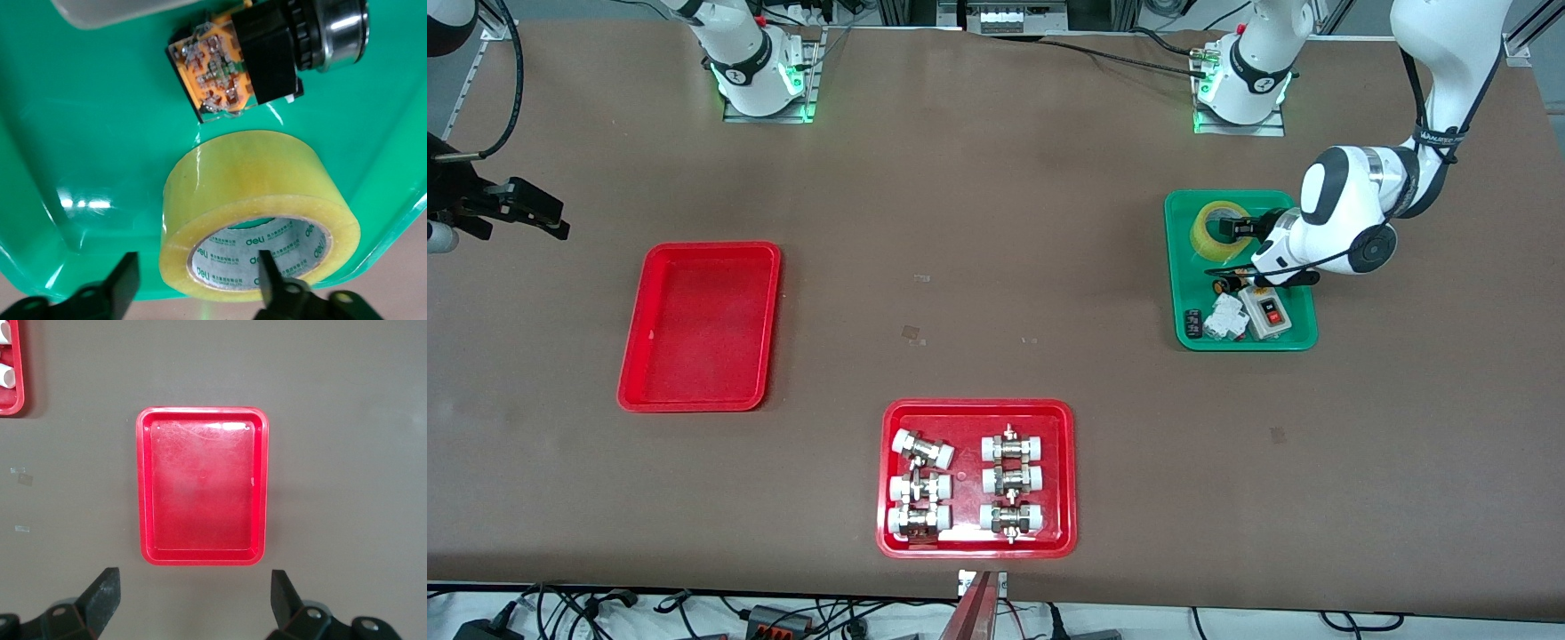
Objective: Left arm passes tape to right arm into tray
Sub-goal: 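Close the left gripper on the rim of the yellow tape roll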
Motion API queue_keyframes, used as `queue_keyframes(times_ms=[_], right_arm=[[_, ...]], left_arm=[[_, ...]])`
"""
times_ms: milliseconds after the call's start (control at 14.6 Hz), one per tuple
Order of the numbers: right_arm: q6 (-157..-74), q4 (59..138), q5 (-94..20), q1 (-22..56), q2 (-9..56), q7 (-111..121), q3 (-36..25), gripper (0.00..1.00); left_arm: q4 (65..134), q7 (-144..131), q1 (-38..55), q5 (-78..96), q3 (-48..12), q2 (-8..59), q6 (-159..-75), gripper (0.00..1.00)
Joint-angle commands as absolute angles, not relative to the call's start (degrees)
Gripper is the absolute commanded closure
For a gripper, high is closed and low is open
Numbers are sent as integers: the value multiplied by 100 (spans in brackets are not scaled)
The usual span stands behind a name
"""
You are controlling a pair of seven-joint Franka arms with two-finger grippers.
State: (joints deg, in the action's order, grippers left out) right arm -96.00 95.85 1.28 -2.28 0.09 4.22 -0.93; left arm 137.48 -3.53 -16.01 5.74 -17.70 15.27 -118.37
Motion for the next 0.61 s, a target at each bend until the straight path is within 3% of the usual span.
queue_keyframes(times_ms=[0, 205, 546], right_arm=[[-9536, 9562, 114, -237, -18, 352, -105, 0], [-9536, 9562, 114, -237, -18, 352, -105, 0], [-9536, 9562, 114, -237, -26, 360, -105, 0]], left_arm=[[13781, -220, -1626, 580, -1784, 1529, -11909, 81], [13772, -220, -1635, 580, -1784, 1591, -11909, 99], [13694, 175, -1679, 580, -1758, 1521, -11804, 100]])
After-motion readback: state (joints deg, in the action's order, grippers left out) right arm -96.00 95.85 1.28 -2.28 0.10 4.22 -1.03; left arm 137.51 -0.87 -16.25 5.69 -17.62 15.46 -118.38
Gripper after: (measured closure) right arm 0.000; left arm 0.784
